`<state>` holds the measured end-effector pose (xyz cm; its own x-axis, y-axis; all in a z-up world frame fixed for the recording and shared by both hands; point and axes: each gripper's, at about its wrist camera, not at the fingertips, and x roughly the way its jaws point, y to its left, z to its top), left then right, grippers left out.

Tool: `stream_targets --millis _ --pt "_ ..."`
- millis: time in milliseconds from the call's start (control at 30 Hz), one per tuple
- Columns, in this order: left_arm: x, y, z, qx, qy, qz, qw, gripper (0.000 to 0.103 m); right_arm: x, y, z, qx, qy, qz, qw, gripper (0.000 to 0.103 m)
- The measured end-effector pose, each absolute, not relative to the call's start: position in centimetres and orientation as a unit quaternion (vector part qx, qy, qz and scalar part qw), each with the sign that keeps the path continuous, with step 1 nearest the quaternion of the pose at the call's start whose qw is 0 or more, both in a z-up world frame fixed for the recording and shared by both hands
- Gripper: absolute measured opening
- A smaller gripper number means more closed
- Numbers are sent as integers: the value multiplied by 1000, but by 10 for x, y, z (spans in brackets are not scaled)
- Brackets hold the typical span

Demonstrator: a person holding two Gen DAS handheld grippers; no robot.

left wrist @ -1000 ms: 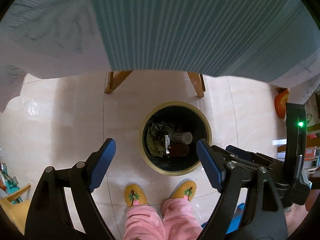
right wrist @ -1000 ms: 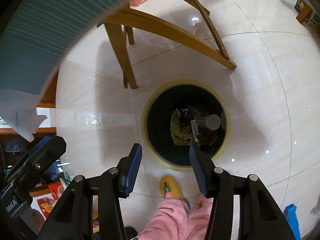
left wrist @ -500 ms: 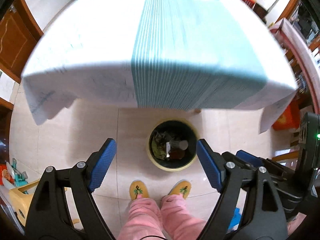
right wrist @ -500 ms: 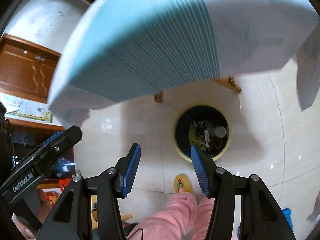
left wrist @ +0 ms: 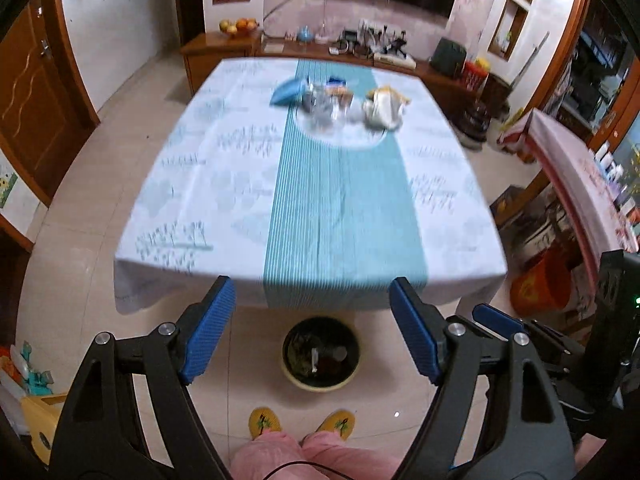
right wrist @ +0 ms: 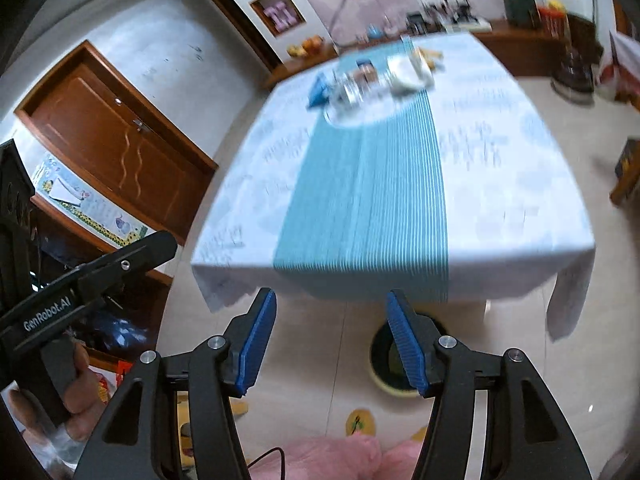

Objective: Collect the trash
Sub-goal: 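Raise both tools back over the table toward the mask and plastic cup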

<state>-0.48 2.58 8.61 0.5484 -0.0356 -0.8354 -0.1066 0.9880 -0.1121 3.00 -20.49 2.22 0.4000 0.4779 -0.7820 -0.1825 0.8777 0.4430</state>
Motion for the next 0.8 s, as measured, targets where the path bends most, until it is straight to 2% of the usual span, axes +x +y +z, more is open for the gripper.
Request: stream_targets --millis 200,367,567,800 --pt "3 25 131 -60 442 32 895 77 58 -205 70 135 473 212 844 59" --pt "18 28 140 -41 436 40 898 77 88 -198 93 131 455 217 854 59" --pt "57 51 131 -50 439 31 896 77 128 -187 89 132 458 208 854 59" --pt "151 91 97 -36 472 -1 881 77 210 -153 58 119 473 178 855 59"
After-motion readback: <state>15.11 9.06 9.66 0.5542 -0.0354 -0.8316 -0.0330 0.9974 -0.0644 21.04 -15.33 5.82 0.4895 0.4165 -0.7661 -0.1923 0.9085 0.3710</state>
